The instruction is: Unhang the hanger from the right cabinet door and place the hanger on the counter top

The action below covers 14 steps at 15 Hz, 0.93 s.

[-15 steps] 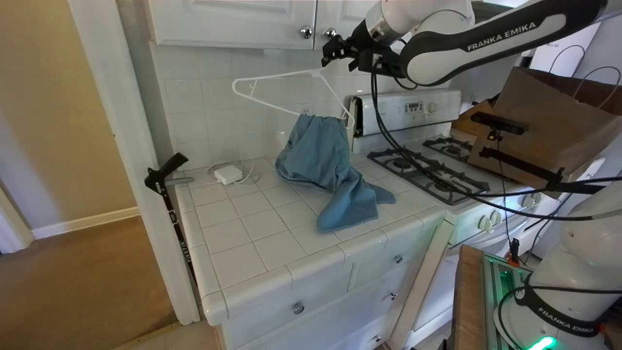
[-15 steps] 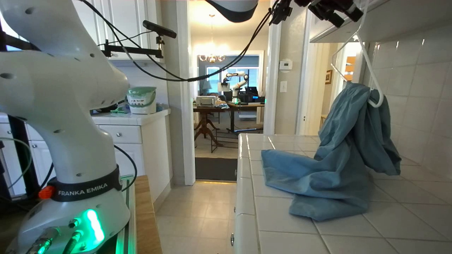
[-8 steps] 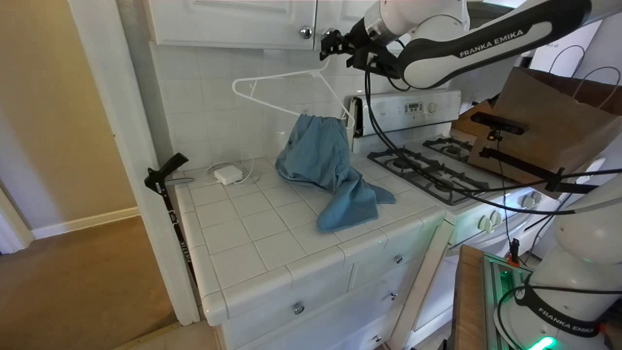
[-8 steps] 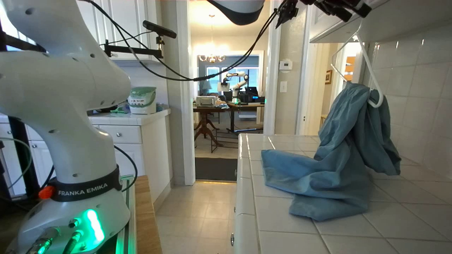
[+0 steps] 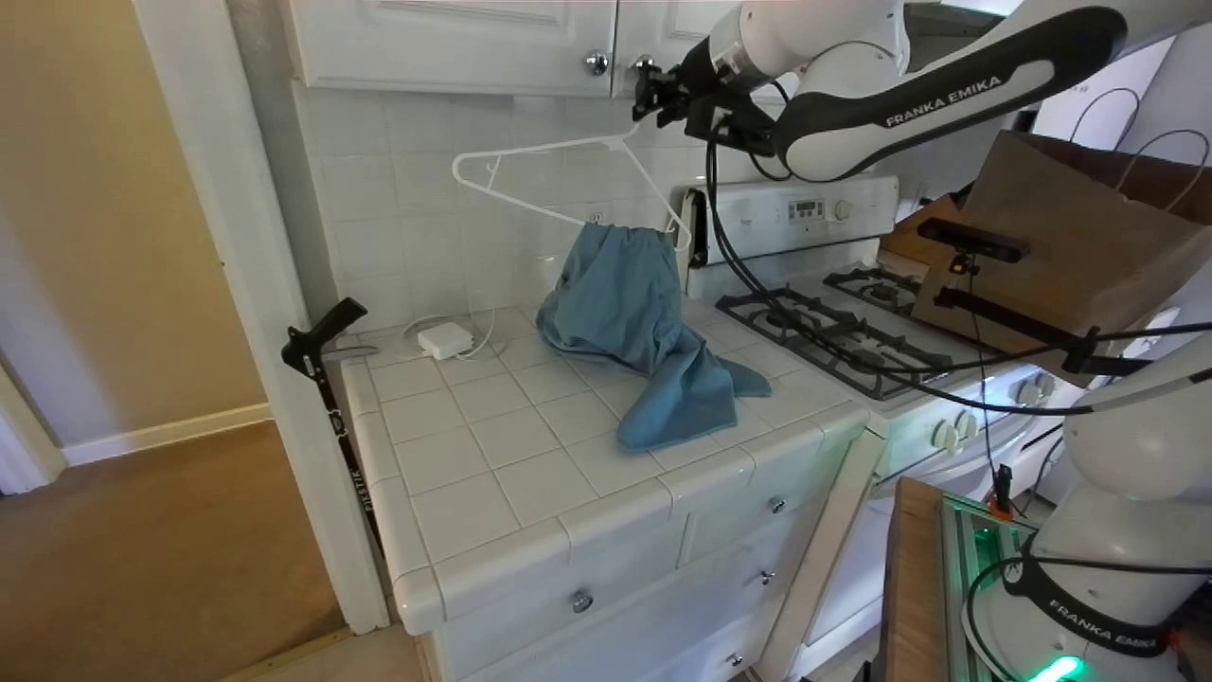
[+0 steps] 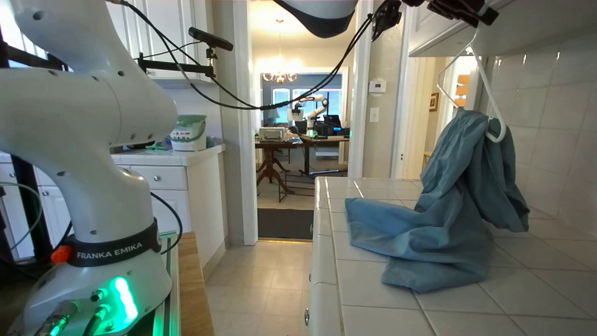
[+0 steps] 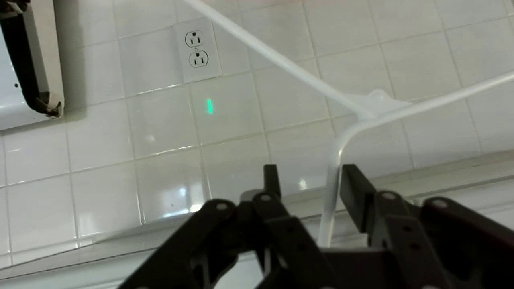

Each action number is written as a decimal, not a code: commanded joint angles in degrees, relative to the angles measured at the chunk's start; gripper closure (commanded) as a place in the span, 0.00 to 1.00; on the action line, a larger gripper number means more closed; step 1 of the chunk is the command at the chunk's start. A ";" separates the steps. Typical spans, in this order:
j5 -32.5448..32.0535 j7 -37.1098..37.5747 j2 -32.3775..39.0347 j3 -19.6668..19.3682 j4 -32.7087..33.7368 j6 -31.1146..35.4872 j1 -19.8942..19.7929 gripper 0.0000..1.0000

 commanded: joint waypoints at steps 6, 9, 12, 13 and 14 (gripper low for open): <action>-2.46 2.86 0.41 6.38 1.23 3.26 -7.03 0.96; -1.84 2.23 -0.20 7.53 0.64 3.38 -8.03 0.95; 0.66 1.15 -0.87 6.43 0.24 1.43 -6.15 0.95; 2.00 0.50 -1.16 5.45 -0.03 0.58 -4.76 0.95; 3.19 0.03 -1.25 4.54 -0.29 0.25 -3.50 0.95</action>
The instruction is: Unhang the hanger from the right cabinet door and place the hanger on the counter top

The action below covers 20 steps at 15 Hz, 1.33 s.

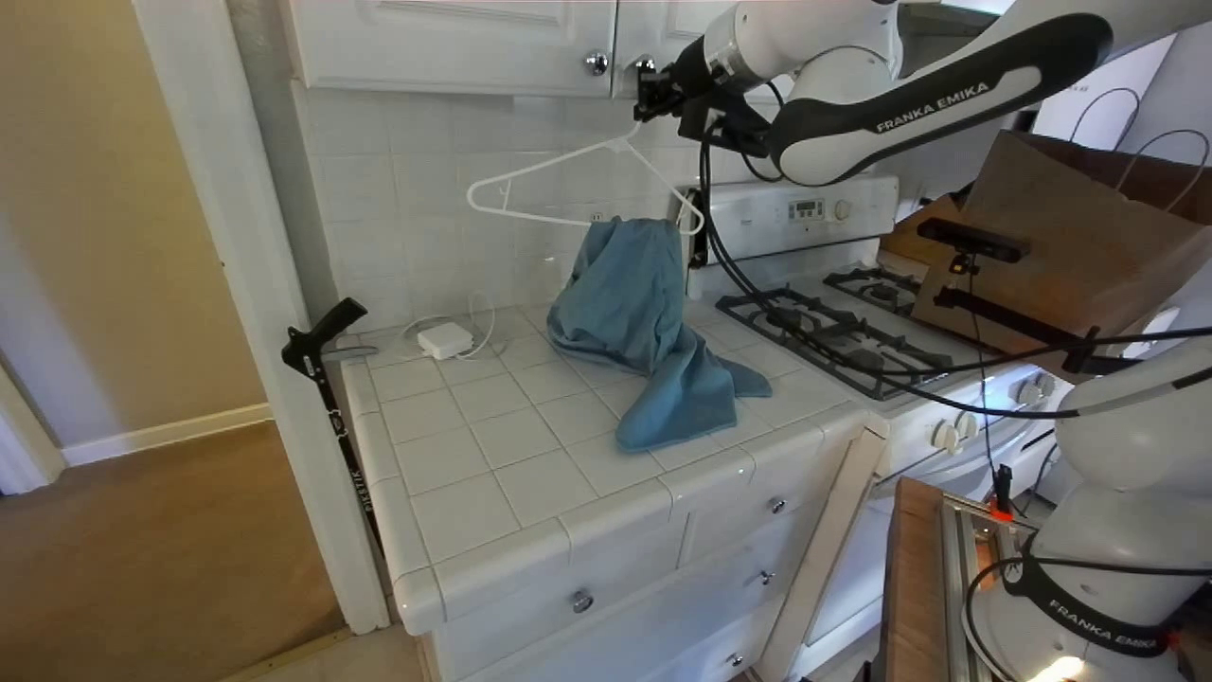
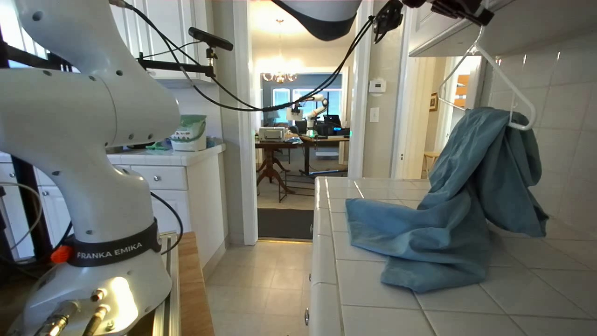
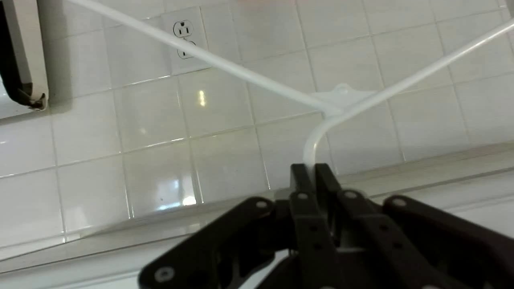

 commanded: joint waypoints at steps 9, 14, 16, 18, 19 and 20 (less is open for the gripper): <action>14.23 -2.14 -3.08 -10.56 -0.15 -8.98 11.72 0.95; 21.32 -10.58 -4.57 -17.34 -2.55 -13.57 20.36 0.96; 25.79 -15.50 -5.72 -20.69 -3.84 -17.12 24.68 0.96; 24.69 -16.64 -6.95 -25.58 -5.01 -20.85 29.20 0.96; 24.30 -17.54 -7.42 -26.99 -5.63 -22.79 30.32 0.96; 23.78 -17.86 -7.88 -28.44 -6.25 -24.44 31.74 0.96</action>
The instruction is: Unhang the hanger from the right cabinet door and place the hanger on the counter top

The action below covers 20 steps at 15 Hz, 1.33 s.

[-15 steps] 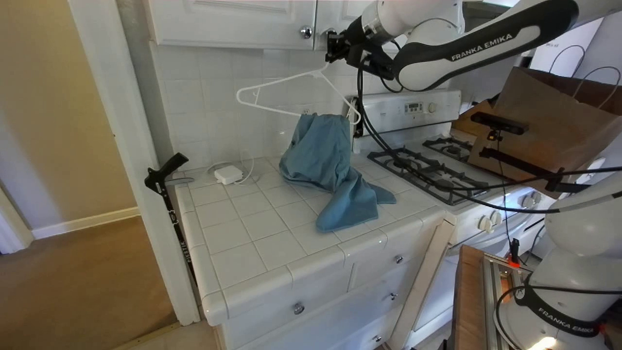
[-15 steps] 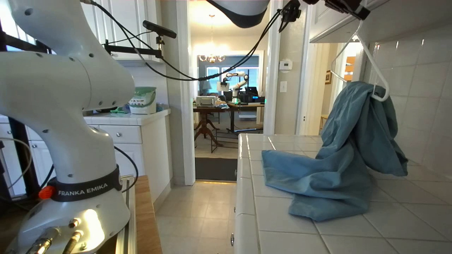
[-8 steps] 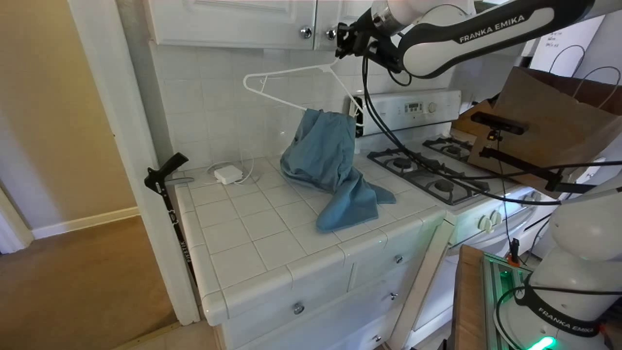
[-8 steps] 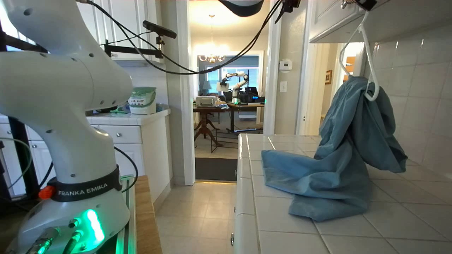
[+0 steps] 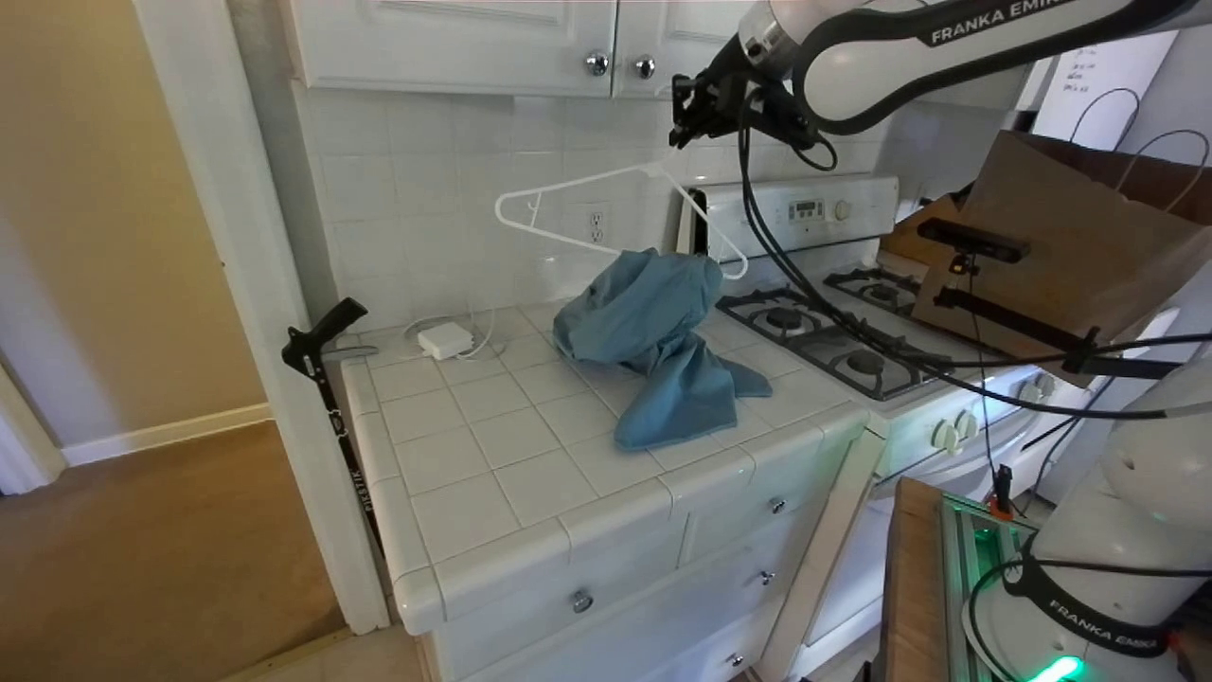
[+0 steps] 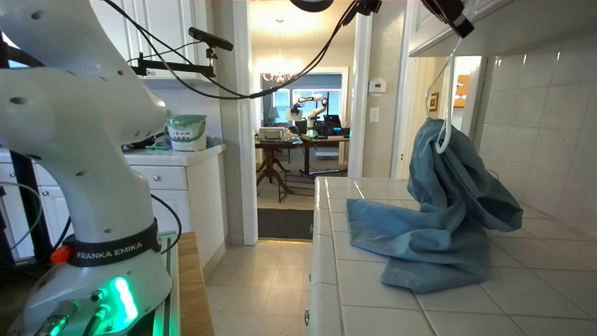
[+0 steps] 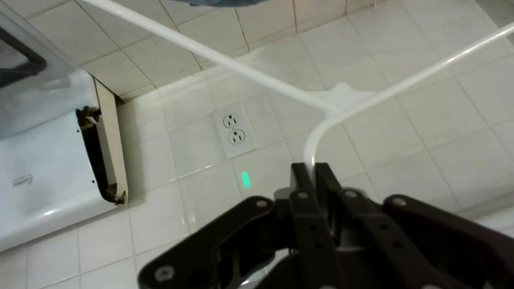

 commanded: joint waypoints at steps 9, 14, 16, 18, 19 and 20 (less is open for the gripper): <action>-2.07 9.81 1.18 -10.72 -0.65 -20.21 4.56 0.96; -2.41 17.95 8.17 -17.38 0.48 -19.16 2.89 0.96; -0.84 21.23 11.51 -20.23 1.51 -19.02 3.26 0.96; -0.25 23.53 14.81 -22.87 2.53 -18.07 3.96 0.96; -0.05 24.72 16.32 -23.95 3.14 -17.69 4.26 0.96; -0.75 26.26 17.74 -24.92 3.77 -17.35 4.41 0.96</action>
